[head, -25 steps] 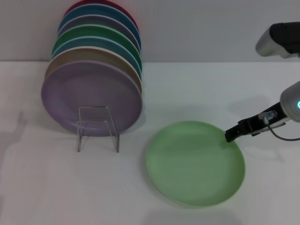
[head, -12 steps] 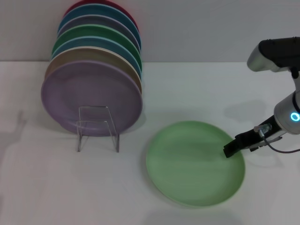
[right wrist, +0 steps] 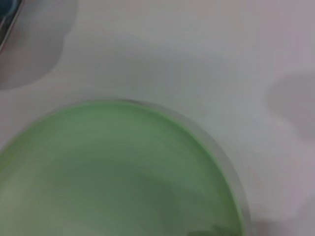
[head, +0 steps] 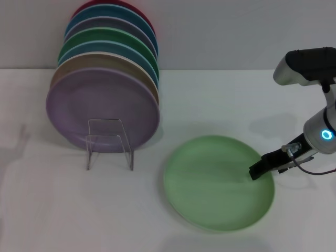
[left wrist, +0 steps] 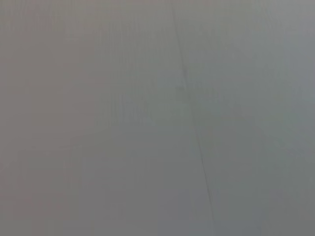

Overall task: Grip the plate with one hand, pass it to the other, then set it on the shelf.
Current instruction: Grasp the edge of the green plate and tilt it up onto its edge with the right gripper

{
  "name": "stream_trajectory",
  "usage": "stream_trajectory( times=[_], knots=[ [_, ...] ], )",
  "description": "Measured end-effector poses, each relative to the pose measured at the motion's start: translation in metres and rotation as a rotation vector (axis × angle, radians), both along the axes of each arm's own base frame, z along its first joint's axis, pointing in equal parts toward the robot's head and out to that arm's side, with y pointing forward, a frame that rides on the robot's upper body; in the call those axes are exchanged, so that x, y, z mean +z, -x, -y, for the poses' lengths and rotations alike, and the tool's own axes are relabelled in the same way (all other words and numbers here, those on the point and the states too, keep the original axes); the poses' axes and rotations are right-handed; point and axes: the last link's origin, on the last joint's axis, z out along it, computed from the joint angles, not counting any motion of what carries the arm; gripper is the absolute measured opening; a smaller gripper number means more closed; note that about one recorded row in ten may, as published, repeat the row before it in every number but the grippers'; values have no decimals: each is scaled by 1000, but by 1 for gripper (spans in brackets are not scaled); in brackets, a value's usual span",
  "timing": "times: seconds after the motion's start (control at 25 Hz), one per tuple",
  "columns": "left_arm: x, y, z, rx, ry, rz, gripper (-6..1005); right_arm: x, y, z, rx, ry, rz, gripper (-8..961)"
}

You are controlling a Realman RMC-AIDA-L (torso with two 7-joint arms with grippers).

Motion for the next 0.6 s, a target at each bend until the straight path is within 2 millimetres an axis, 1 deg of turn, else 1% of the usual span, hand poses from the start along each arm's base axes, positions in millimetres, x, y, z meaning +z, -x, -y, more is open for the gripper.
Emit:
stream_trajectory(
  times=[0.32,0.44,0.6],
  knots=[
    [0,-1,-1,-2,1,0,808,-2,0,-2,-1,7,6,722],
    [0,-1,-1,-2,1,0,808,-4,-1,-2,-6,14,9,620],
    [0,-1,-1,-3,1,-1,807,-6,-2,-2,-9,27,12,523]
  ],
)
